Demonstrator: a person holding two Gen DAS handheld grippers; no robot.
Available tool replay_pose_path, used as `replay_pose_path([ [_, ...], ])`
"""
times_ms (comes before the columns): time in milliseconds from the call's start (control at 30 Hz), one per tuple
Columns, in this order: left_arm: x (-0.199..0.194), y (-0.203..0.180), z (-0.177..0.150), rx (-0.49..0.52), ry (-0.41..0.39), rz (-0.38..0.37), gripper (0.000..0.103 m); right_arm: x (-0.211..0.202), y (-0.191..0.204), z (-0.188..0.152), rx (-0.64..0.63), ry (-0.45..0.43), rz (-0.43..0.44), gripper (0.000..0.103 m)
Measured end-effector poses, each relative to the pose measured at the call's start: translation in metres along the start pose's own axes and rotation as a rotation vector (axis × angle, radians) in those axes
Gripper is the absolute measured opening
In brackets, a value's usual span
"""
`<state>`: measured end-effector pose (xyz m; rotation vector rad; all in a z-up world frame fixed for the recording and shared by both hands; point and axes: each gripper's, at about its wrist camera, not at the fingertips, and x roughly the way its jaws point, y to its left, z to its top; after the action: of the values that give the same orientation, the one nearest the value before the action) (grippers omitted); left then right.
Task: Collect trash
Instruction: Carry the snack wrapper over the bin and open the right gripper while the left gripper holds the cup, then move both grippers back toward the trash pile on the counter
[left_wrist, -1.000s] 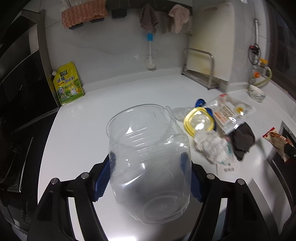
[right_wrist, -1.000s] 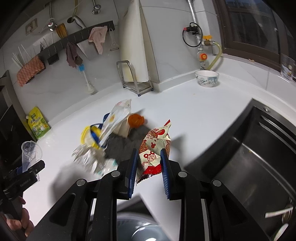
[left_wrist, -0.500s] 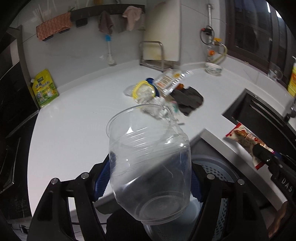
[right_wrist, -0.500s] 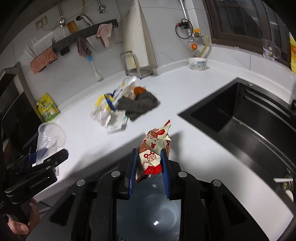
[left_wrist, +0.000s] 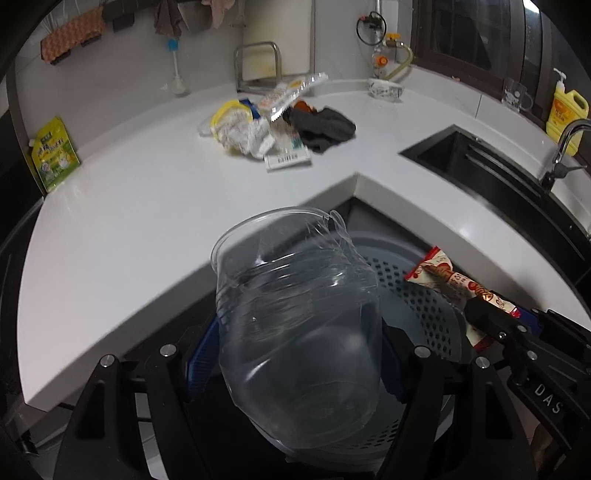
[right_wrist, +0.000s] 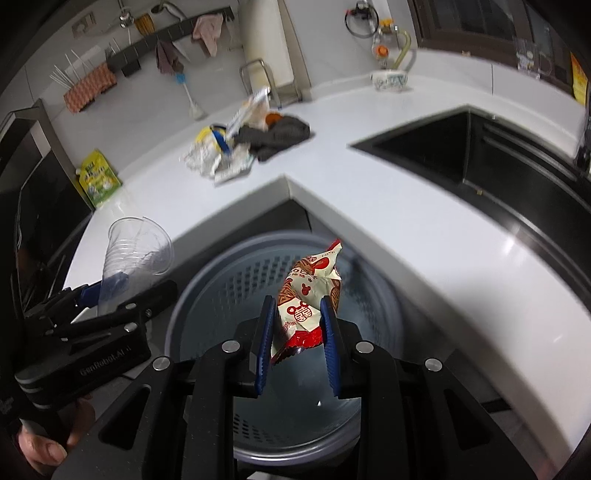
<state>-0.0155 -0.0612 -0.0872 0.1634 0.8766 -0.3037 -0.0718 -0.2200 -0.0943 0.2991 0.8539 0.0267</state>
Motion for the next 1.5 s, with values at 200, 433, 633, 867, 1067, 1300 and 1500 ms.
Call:
replay_pose_path([
  [200, 0.017, -0.004, -0.011, 0.021, 0.048, 0.02, 0.074, 0.013, 0.001, -0.007, -0.005, 0.037, 0.008, 0.025],
  [433, 0.014, 0.0, -0.009, 0.004, 0.035, 0.017, 0.085, 0.007, -0.003, -0.005, 0.003, 0.005, 0.003, 0.052],
  [633, 0.013, 0.006, -0.007, -0.019, 0.036, 0.022, 0.088, 0.002, -0.004, -0.004, 0.007, -0.011, -0.004, 0.054],
  [867, 0.011, 0.01, -0.007, -0.032, 0.028, 0.029, 0.089, 0.005, -0.005, -0.004, 0.012, -0.002, 0.0, 0.054],
  [1067, 0.007, 0.016, -0.003, -0.048, 0.012, 0.032, 0.09, 0.003, -0.006, 0.0, 0.02, -0.011, 0.004, 0.054],
  [1300, 0.002, 0.028, 0.01, -0.089, -0.012, 0.035, 0.093, 0.0, -0.006, 0.016, 0.012, -0.034, 0.003, 0.054],
  [1500, -0.003, 0.04, 0.034, -0.117, -0.057, 0.057, 0.093, -0.001, -0.002, 0.043, -0.024, -0.072, 0.004, 0.054],
])
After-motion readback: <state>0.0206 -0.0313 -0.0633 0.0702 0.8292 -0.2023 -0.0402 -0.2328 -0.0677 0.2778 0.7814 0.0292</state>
